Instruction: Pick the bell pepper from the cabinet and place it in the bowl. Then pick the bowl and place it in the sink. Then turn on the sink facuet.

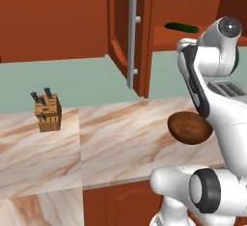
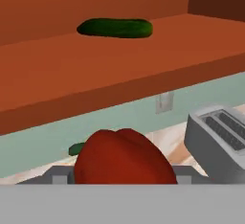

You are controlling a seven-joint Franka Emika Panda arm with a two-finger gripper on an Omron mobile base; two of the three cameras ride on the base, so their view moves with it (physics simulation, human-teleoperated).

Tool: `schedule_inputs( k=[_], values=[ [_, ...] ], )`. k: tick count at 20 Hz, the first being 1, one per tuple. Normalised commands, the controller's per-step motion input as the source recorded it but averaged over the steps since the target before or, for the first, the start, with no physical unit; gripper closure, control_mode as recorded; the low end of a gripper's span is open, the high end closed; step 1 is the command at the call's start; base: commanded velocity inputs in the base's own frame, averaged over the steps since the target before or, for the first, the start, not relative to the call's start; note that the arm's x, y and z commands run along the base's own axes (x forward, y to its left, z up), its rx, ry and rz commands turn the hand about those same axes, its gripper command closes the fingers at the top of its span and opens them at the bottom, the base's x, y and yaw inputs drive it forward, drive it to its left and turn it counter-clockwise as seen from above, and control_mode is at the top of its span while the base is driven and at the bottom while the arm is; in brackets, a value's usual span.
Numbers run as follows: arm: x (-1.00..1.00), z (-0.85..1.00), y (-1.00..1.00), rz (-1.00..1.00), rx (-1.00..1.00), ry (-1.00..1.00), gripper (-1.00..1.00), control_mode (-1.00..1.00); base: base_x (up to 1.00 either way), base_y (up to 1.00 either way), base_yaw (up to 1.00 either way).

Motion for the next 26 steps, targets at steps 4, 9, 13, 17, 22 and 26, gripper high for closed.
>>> schedule_inputs(
  k=[4, 9, 13, 17, 22, 26],
  values=[
    [-0.97, -0.76, -0.08, 0.00, 0.00, 0.30, 1.00, -1.00, 0.00, 0.00, 0.00],
    [-0.18, -1.00, -0.20, 0.00, 0.00, 0.38, 1.00, -1.00, 0.00, 0.00, 0.00],
    [0.12, -1.00, -0.27, 0.00, 0.00, 0.39, 1.00, -1.00, 0.00, 0.00, 0.00],
    [0.10, -1.00, -0.26, 0.00, 0.00, 0.38, 1.00, -1.00, 0.00, 0.00, 0.00],
    [0.02, -0.98, -0.22, 0.01, 0.01, 0.17, 1.00, -1.00, 0.00, 0.00, 0.00],
    [0.07, -0.81, -0.08, 0.10, 0.03, 0.00, 1.00, -1.00, 0.00, 0.00, 0.00]
  ],
)
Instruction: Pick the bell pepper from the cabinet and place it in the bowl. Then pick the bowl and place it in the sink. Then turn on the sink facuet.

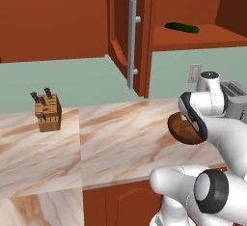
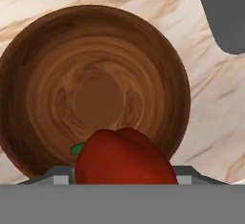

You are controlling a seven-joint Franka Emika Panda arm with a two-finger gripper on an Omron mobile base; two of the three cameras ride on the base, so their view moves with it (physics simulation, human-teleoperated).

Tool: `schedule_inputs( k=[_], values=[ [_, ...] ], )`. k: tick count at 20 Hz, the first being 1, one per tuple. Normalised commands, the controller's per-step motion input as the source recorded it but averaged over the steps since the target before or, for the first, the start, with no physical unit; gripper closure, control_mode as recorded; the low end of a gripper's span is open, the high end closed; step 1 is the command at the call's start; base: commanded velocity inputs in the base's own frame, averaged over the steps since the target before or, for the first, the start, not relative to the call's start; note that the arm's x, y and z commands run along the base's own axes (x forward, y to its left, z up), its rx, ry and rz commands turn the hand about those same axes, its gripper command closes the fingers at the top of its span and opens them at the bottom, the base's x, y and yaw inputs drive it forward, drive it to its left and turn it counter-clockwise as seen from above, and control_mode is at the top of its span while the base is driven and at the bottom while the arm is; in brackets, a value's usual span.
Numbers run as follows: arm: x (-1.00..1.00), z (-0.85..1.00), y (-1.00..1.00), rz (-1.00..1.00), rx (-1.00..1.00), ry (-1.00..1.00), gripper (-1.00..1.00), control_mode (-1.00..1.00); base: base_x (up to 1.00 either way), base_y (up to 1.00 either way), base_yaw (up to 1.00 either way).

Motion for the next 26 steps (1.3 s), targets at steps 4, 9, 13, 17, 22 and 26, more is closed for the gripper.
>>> schedule_inputs(
  k=[4, 9, 13, 17, 22, 26],
  values=[
    [0.17, -0.76, 0.00, 0.14, 0.00, 0.00, 1.00, -1.00, 0.00, 0.00, 0.00],
    [0.49, -0.42, 0.00, 0.05, 0.00, 0.00, 1.00, -1.00, 0.00, 0.00, 0.00],
    [0.28, -0.28, -0.02, 0.02, 0.03, 0.01, 1.00, -1.00, 0.00, 0.00, 0.00],
    [0.13, -0.20, -0.01, 0.01, 0.04, 0.02, -1.00, -1.00, 0.00, 0.00, 0.00],
    [0.21, 0.06, -0.01, 0.00, 0.02, 0.00, -1.00, -1.00, 0.00, 0.00, 0.00],
    [0.01, 0.53, 0.00, 0.01, -0.02, 0.00, -1.00, -1.00, 0.00, 0.00, 0.00]
  ],
)
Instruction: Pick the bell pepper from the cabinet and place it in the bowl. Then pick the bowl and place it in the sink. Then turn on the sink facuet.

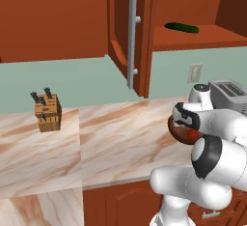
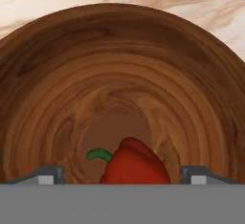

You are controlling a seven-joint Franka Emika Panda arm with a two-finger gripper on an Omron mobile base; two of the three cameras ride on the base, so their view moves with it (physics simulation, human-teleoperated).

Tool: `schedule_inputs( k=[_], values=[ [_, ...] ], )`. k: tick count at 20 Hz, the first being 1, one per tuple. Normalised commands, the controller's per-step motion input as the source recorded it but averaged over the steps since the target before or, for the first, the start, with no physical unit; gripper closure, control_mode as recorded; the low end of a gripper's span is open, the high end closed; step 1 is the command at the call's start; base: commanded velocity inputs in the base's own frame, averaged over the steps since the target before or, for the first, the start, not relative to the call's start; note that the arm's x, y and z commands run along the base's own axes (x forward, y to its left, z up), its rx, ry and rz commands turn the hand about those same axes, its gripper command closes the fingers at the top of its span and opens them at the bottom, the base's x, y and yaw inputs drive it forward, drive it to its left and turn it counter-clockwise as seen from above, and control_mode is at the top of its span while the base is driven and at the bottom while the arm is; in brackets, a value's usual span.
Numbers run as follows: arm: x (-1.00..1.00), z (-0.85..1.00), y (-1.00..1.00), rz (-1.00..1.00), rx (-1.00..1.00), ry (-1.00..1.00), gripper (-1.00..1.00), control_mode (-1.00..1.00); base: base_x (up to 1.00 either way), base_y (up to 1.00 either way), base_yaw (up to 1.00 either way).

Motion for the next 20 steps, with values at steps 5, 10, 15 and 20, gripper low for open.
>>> schedule_inputs(
  k=[5, 10, 15, 20],
  values=[
    [-0.35, 0.40, 0.54, 0.12, -0.10, -0.02, -1.00, -1.00, 0.00, 0.00, 0.00],
    [-0.25, -0.31, 0.67, 0.21, -0.10, 0.03, -1.00, -1.00, 0.00, 0.00, 0.00],
    [0.03, -0.55, 0.03, 0.14, -0.05, 0.06, -1.00, -1.00, 0.00, 0.00, 0.00],
    [0.33, -0.36, -0.18, 0.04, -0.06, 0.00, -1.00, -1.00, 0.00, 0.00, 0.00]
  ],
)
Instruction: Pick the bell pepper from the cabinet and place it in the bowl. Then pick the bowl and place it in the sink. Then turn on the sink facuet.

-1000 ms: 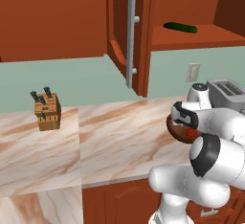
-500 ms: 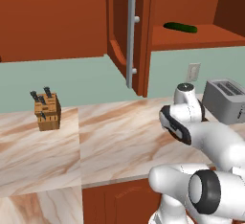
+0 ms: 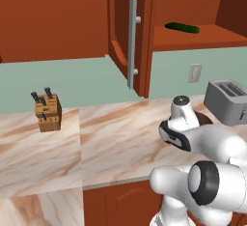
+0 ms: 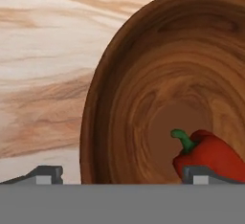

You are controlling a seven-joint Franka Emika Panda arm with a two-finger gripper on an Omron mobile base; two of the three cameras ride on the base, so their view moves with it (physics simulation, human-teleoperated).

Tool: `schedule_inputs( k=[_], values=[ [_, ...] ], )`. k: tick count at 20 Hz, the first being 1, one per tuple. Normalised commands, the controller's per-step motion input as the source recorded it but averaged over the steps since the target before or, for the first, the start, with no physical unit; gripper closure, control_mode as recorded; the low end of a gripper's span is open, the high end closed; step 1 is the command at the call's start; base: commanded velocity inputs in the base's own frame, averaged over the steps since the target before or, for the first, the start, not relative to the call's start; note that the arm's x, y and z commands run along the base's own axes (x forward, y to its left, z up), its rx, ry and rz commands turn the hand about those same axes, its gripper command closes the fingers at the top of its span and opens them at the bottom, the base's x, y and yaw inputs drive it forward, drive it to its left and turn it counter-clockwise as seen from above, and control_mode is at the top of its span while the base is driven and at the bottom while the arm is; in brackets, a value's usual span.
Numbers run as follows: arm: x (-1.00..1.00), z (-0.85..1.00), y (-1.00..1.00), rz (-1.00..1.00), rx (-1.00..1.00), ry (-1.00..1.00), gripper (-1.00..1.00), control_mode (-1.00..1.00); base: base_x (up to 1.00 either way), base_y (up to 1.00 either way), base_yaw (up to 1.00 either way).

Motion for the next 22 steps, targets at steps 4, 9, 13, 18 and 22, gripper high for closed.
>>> schedule_inputs(
  k=[4, 9, 13, 18, 22],
  values=[
    [0.16, -0.27, -0.36, 0.04, 0.00, 0.00, -1.00, -1.00, 0.00, 0.00, 0.00],
    [-0.11, -0.24, -0.37, 0.01, 0.00, 0.03, 1.00, -1.00, 0.00, 0.00, 0.00],
    [-0.11, -0.07, 0.00, -0.02, 0.00, 0.03, 1.00, -1.00, 0.00, 0.00, 0.00],
    [-0.55, 0.28, 0.00, 0.07, 0.00, 0.00, 1.00, -1.00, 0.00, 0.00, 0.00],
    [-0.97, 0.98, 0.00, 0.17, -0.01, -0.06, 1.00, -1.00, 0.00, 0.00, 0.00]
  ],
)
